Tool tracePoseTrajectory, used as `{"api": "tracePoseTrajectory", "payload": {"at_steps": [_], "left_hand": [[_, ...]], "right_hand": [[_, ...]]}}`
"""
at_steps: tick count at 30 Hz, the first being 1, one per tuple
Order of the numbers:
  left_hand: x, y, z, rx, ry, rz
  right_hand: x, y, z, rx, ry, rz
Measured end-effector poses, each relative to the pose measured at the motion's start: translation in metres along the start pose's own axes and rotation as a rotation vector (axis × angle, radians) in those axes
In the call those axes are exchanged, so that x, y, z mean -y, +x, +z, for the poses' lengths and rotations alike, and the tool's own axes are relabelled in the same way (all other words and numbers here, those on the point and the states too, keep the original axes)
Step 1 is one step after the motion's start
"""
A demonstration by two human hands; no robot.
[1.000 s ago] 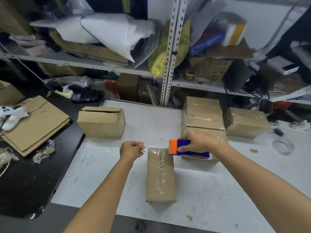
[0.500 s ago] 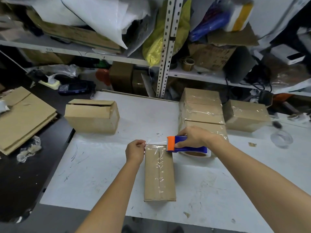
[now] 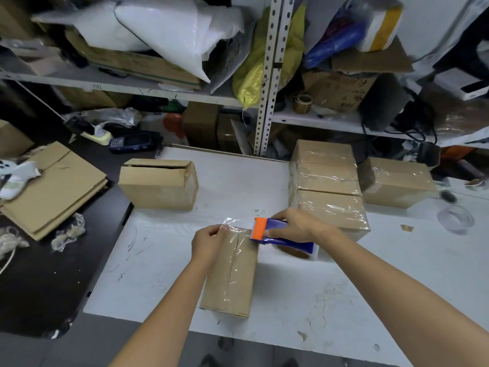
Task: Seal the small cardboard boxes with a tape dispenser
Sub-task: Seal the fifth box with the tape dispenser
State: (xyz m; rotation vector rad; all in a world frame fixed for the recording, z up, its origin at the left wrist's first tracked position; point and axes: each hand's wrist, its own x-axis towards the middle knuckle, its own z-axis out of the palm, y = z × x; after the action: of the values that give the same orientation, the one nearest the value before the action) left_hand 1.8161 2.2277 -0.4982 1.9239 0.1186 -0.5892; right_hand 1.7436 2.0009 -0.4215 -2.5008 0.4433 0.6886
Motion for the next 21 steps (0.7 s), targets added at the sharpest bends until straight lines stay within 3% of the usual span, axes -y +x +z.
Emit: {"api": "tracePoseTrajectory", "payload": {"at_steps": [7,15,21], "left_hand": [[-0.001,-0.009,-0.007,0.0,0.043,0.06],[0.012,0.001,-0.001,0.037,-0.055,0.028],[0.015,0.007,-0.002,0.091,-0.083,0.028]], "right_hand": [[-0.018,-0.016,0.013,0.033,0.126,-0.058],[-0.047,-0.031,0.017,0.004,0.013,0.001],[-0.023,-0.01,0.043,-0.069,-0.093,0.04]]}}
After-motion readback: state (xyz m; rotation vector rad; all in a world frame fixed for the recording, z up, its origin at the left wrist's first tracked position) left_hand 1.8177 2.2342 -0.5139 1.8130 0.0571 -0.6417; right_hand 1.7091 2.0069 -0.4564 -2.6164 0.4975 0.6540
